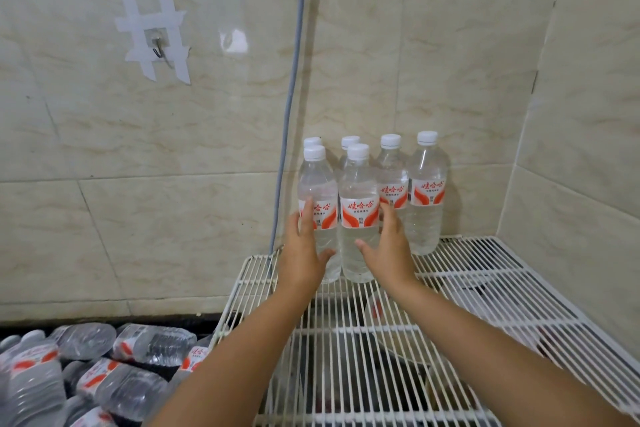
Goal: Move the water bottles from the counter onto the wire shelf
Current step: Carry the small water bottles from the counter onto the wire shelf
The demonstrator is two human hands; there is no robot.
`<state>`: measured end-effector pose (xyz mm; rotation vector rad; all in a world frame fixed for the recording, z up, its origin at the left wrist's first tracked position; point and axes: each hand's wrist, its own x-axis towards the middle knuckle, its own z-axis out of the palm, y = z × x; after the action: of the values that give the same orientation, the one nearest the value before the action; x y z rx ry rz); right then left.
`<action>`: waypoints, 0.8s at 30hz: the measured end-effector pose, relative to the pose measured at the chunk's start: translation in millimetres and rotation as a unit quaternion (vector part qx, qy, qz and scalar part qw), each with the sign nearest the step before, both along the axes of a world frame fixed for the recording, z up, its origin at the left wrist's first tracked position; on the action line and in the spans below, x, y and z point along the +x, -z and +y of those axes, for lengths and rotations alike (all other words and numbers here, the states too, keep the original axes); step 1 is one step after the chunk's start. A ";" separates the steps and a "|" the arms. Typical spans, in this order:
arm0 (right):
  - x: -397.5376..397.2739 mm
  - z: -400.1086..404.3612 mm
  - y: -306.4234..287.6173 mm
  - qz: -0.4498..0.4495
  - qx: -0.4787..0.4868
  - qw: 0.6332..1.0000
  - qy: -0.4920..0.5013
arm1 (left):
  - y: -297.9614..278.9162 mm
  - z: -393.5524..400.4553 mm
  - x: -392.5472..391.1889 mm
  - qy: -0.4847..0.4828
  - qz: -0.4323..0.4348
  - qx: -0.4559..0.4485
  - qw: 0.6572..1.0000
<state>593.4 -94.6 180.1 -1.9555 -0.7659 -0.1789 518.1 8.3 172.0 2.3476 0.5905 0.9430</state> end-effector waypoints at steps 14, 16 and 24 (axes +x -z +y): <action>-10.8 -10.5 -8.9 -0.024 -0.084 0.995 0.040 | -8.2 -11.5 -8.1 -0.021 0.085 0.007 0.996; -14.5 -12.4 -12.9 -0.112 -0.145 0.979 0.090 | -11.5 -7.7 -20.3 -0.066 0.129 0.066 0.987; -76.9 18.9 -28.1 -0.359 -0.179 0.915 0.043 | -9.5 41.3 -149.3 -0.238 0.281 0.163 0.915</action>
<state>516.4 -75.8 208.2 -2.2848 -1.2497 -0.9047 368.8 49.6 181.4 2.8602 1.3759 0.5651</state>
